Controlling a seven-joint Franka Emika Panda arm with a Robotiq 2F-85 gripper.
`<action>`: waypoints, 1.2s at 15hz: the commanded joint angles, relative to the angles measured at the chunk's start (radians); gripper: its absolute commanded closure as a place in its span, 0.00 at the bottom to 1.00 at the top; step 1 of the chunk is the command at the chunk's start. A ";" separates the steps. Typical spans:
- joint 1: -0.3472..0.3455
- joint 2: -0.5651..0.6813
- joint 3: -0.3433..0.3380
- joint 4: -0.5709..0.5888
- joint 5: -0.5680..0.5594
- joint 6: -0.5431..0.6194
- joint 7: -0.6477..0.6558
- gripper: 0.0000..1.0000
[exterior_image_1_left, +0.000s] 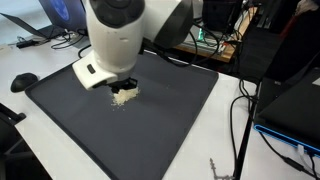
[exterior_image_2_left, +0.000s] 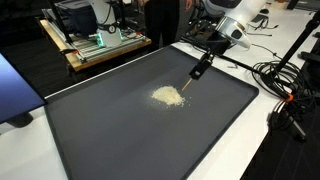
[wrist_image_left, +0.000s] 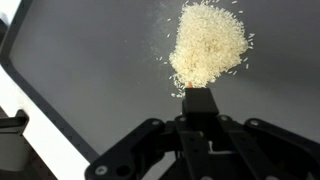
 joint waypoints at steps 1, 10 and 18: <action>-0.065 -0.011 0.007 0.053 0.183 -0.018 -0.142 0.96; -0.307 -0.042 0.027 0.011 0.583 0.043 -0.323 0.96; -0.521 -0.109 0.059 -0.201 0.934 0.252 -0.432 0.96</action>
